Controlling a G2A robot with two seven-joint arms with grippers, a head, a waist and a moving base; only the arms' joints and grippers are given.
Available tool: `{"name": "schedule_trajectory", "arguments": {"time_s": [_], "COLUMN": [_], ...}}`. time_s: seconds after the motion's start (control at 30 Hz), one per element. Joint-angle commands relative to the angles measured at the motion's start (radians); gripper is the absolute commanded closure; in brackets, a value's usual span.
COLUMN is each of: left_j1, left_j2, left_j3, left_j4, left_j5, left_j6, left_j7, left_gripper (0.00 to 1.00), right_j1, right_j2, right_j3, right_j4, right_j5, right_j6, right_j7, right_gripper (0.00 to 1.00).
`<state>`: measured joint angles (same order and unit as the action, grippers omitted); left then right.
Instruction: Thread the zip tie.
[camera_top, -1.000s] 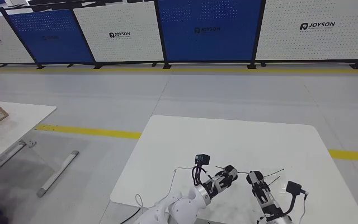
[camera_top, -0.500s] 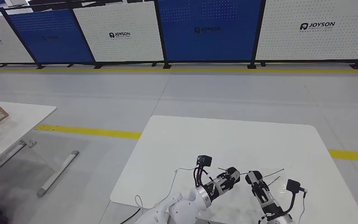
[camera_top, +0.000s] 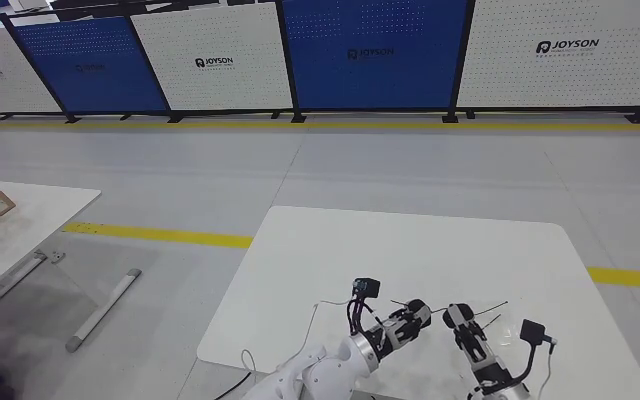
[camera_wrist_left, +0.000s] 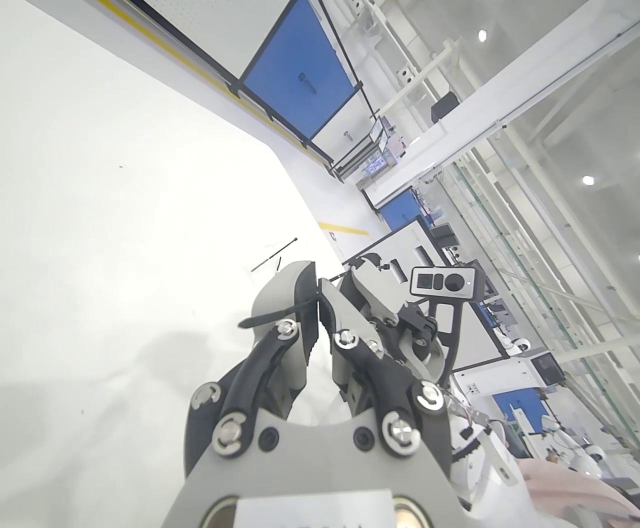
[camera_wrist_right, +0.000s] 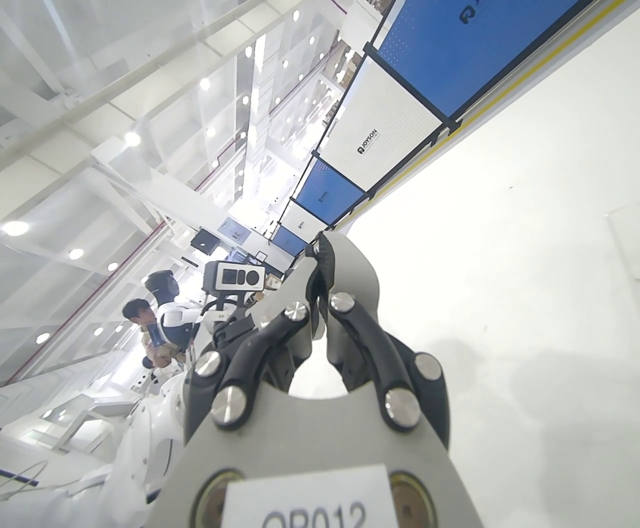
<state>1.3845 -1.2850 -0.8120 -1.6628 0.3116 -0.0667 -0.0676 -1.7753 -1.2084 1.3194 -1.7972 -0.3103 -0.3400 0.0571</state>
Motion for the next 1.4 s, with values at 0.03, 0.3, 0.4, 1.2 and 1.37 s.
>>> {"name": "schedule_trajectory", "arguments": {"time_s": [0.03,0.3,0.4,1.2,1.37], "left_j1": [0.001,0.012,0.013,0.035,0.036], "left_j2": [0.0,0.003,0.004,0.002,0.001], "left_j3": [-0.001,-0.01,-0.013,-0.01,-0.012], "left_j4": [-0.005,-0.007,-0.006,-0.024,-0.023], "left_j5": [-0.011,-0.014,-0.001,0.112,0.11], "left_j6": [-0.023,-0.04,-0.029,0.021,0.018], "left_j7": [-0.006,-0.014,-0.012,0.07,0.068], "left_gripper": [1.0,0.85,0.51,0.82,1.0], "right_j1": [0.001,0.002,-0.004,-0.012,-0.013], "right_j2": [0.002,0.007,0.009,0.001,0.001], "right_j3": [-0.006,-0.013,-0.008,-0.015,-0.013], "right_j4": [0.002,0.007,0.013,0.018,0.019], "right_j5": [-0.008,-0.013,-0.029,-0.111,-0.113], "right_j6": [0.0,0.0,0.0,0.021,0.016], "right_j7": [0.001,-0.017,-0.035,-0.089,-0.091], "right_gripper": [1.0,1.0,1.0,1.0,1.0]}}
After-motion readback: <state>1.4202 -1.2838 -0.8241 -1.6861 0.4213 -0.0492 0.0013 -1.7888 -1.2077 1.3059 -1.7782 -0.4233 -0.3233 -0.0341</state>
